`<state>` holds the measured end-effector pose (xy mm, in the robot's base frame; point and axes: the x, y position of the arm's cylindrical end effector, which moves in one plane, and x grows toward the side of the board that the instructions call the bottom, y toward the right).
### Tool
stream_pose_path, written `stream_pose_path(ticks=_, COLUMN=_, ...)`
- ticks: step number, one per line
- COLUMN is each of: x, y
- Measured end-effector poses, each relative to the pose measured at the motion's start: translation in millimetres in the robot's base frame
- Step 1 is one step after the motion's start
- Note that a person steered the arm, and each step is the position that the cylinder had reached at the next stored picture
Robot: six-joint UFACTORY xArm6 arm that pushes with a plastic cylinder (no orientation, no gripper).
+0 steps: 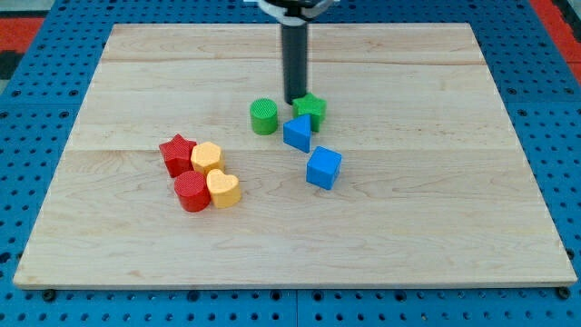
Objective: Move green circle to the left of blue blue triangle
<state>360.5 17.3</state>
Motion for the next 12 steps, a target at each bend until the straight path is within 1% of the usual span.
stream_pose_path(ticks=2, x=21.2, y=4.7)
stream_pose_path(ticks=3, x=40.0, y=8.8)
stream_pose_path(ticks=4, x=28.1, y=-14.3)
stream_pose_path(ticks=5, x=12.2, y=-17.4)
stream_pose_path(ticks=6, x=14.7, y=-37.6)
stream_pose_path(ticks=7, x=32.9, y=-23.9)
stream_pose_path(ticks=8, x=28.2, y=-33.9)
stream_pose_path(ticks=9, x=9.7, y=-31.8)
stream_pose_path(ticks=11, x=-14.0, y=-94.7)
stream_pose_path(ticks=12, x=38.6, y=-66.9)
